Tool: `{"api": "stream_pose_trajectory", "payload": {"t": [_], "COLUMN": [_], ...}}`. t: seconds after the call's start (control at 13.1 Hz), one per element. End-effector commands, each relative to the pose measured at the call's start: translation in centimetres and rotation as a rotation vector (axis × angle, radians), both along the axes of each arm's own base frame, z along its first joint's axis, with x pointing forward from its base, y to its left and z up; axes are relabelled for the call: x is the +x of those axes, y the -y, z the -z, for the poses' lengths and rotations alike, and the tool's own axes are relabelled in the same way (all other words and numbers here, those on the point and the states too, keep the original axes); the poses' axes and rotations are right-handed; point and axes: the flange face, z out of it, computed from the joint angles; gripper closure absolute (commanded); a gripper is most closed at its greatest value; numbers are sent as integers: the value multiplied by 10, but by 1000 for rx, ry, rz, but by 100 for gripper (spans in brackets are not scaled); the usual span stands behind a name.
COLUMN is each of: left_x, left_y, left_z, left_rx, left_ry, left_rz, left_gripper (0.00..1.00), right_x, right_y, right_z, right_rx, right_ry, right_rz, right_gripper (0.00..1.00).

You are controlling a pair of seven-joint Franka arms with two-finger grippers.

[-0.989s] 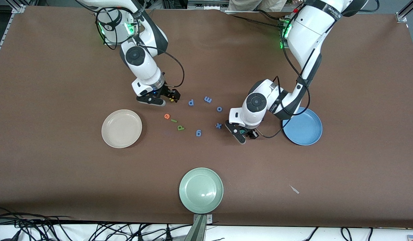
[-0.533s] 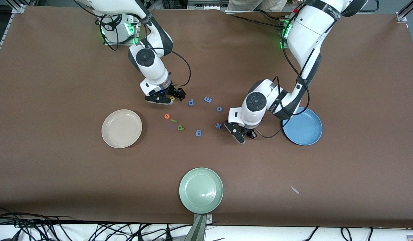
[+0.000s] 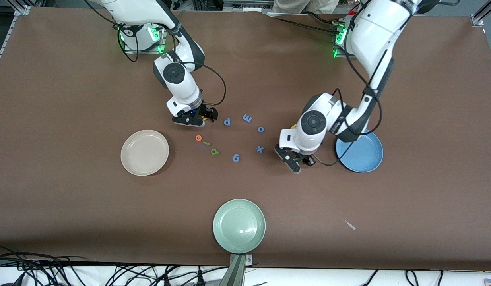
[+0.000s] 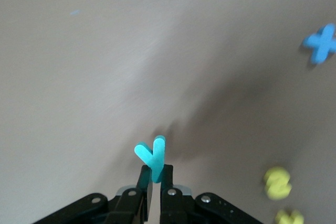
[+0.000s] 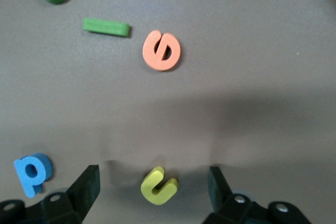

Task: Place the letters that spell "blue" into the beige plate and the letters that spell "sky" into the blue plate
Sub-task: 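Drop the cyan y onto the blue plate with the left gripper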

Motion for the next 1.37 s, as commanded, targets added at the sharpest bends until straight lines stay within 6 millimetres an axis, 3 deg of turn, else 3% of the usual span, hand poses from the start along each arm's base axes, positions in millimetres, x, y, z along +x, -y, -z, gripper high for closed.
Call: {"api": "stream_pose_trajectory", "payload": {"t": [0.0,0.15,0.3,0.53,0.76,0.91,0.99,1.14,1.29], "left_x": [10,13,8,-7,-20,-19,-18,-19,-22], "left_y": [-62,-100,-153,-182,-205,-205,-201,-175,-143], "left_z": [-35,-43,-41,-27,-12,-18,-25,-42,-51], "left_rx": [73,92,93,96,81,79,79,65,37], "left_ry": [-66,-110,-142,-184,-175,-166,-158,-135,-125], "left_rz": [46,9,-68,-99,-127,-127,-124,-99,-134], "left_gripper": [100,100,100,100,96,1,0,0,0], "right_x": [-11,-12,-12,-8,-8,-8,-7,-5,17], "right_y": [-10,-9,-9,-4,-4,-4,-3,-2,14], "right_z": [2,3,4,4,5,4,4,1,-24], "right_rx": [-1,-4,-5,-14,-15,-14,-15,-15,-56], "right_ry": [11,8,7,16,15,16,16,19,16], "right_rz": [-3,-4,-4,-8,-8,-8,-8,-12,-21], "right_gripper": [9,18,24,29,57,76,84,87,89]}}
